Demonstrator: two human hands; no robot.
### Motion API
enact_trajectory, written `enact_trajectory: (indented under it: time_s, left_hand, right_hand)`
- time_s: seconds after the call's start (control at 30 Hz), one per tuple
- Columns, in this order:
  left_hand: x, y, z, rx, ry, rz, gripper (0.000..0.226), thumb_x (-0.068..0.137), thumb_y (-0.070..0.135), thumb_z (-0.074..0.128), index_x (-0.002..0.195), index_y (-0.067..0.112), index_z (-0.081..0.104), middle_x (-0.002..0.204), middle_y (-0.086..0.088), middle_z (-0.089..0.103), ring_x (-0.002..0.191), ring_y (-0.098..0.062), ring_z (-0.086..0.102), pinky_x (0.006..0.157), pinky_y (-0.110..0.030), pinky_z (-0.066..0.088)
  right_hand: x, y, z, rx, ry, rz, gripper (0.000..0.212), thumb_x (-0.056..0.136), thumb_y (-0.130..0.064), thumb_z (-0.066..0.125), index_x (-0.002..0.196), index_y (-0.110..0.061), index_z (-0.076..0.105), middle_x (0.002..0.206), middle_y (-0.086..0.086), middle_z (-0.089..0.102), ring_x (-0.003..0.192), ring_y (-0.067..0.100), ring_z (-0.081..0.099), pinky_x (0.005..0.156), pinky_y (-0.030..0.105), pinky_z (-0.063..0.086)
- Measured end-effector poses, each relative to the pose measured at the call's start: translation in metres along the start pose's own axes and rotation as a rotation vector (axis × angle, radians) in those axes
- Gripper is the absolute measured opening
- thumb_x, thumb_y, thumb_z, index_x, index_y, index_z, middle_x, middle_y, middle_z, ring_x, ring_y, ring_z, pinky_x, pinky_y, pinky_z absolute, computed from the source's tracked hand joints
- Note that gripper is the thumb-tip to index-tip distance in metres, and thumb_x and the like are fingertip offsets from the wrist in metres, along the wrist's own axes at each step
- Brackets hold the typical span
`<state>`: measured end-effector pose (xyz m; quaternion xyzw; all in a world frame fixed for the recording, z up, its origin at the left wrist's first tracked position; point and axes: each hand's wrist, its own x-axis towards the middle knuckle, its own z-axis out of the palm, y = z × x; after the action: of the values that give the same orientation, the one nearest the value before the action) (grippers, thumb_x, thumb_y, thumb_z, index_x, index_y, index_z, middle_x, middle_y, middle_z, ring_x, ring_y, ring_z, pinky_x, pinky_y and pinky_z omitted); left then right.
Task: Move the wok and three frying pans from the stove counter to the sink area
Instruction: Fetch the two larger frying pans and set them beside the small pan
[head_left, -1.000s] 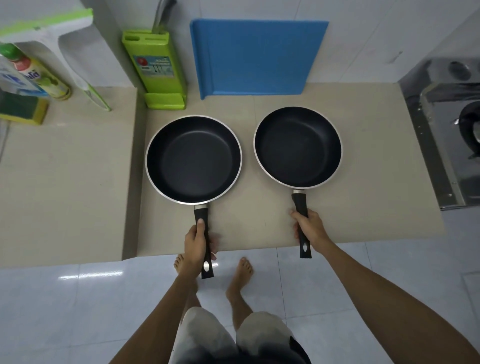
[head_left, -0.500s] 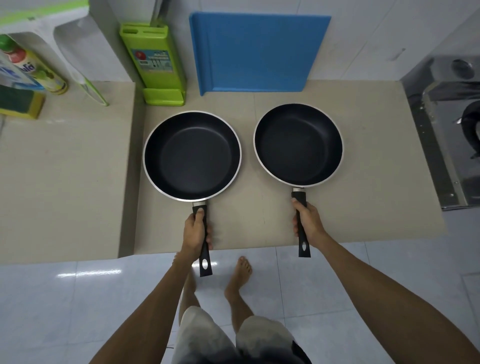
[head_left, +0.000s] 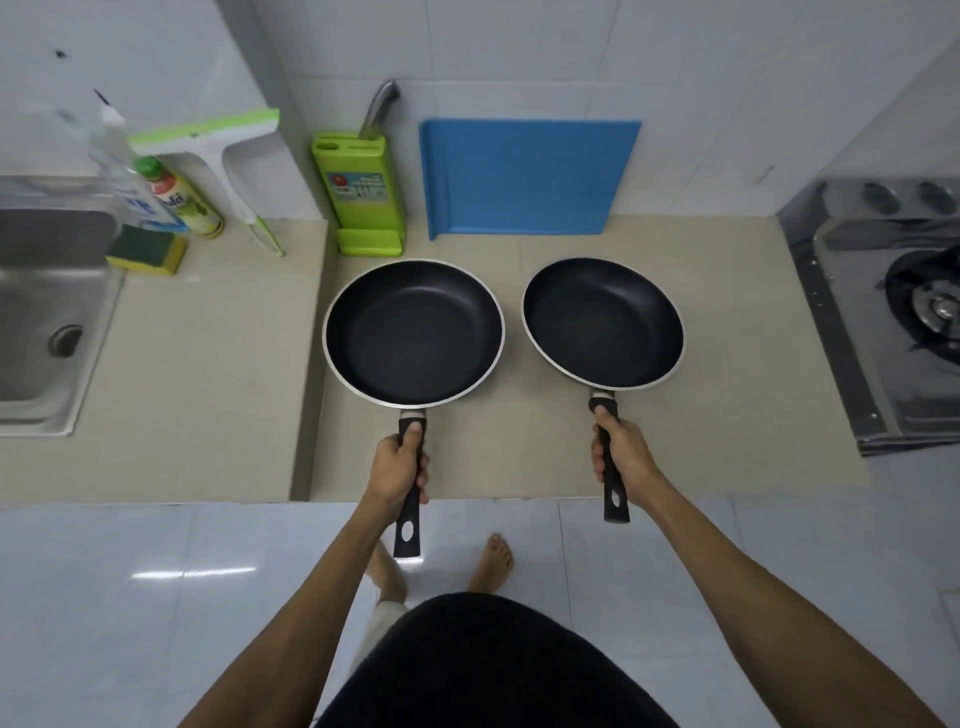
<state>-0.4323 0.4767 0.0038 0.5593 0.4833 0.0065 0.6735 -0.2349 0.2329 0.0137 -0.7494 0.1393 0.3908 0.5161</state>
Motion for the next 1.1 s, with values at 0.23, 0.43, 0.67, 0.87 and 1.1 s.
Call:
enact_trajectory:
  time_s: [0.23, 0.43, 0.67, 0.87, 1.1]
  left_hand:
    - [-0.053, 0.041, -0.049, -0.126, 0.060, 0.061, 0.030, 0.105, 0.030, 0.049, 0.088, 0.007, 0.053, 0.054, 0.002, 0.049, 0.033, -0.008, 0.041, 0.030, -0.024, 0.040]
    - [-0.082, 0.059, -0.129, -0.221, 0.115, 0.127, 0.032, 0.105, 0.030, 0.049, 0.082, 0.008, 0.053, 0.060, -0.004, 0.046, 0.034, -0.012, 0.039, 0.032, -0.024, 0.037]
    - [-0.128, 0.057, -0.264, -0.396, 0.228, 0.234, 0.025, 0.106, 0.024, 0.048, 0.086, 0.008, 0.051, 0.061, 0.000, 0.047, 0.035, -0.009, 0.037, 0.031, -0.022, 0.037]
    - [-0.163, 0.038, -0.390, -0.401, 0.355, 0.284, 0.024, 0.105, 0.025, 0.049, 0.088, 0.008, 0.051, 0.062, 0.000, 0.047, 0.036, -0.009, 0.038, 0.032, -0.024, 0.038]
    - [-0.195, 0.001, -0.511, -0.451, 0.484, 0.305, 0.027, 0.103, 0.029, 0.051, 0.087, 0.008, 0.053, 0.059, 0.002, 0.050, 0.037, -0.010, 0.040, 0.032, -0.026, 0.038]
  right_hand:
    - [-0.056, -0.008, 0.016, 0.014, -0.017, -0.031, 0.029, 0.101, -0.036, 0.054, 0.082, -0.014, 0.054, 0.048, -0.001, 0.052, 0.037, 0.017, 0.046, 0.039, 0.026, 0.039]
    - [-0.100, -0.023, 0.078, -0.058, -0.116, -0.150, 0.028, 0.102, -0.034, 0.052, 0.086, -0.012, 0.055, 0.047, -0.002, 0.051, 0.034, 0.017, 0.043, 0.035, 0.025, 0.036]
    - [-0.168, -0.051, 0.195, -0.138, -0.249, -0.295, 0.023, 0.102, -0.030, 0.054, 0.088, -0.012, 0.054, 0.052, -0.004, 0.054, 0.033, 0.015, 0.044, 0.035, 0.022, 0.035]
    - [-0.221, -0.059, 0.321, -0.163, -0.401, -0.329, 0.026, 0.100, -0.032, 0.056, 0.080, -0.016, 0.053, 0.053, -0.001, 0.049, 0.033, 0.015, 0.041, 0.037, 0.023, 0.031]
    - [-0.272, -0.056, 0.455, -0.264, -0.552, -0.334, 0.024, 0.102, -0.032, 0.055, 0.088, -0.013, 0.054, 0.050, -0.005, 0.051, 0.031, 0.014, 0.041, 0.034, 0.020, 0.032]
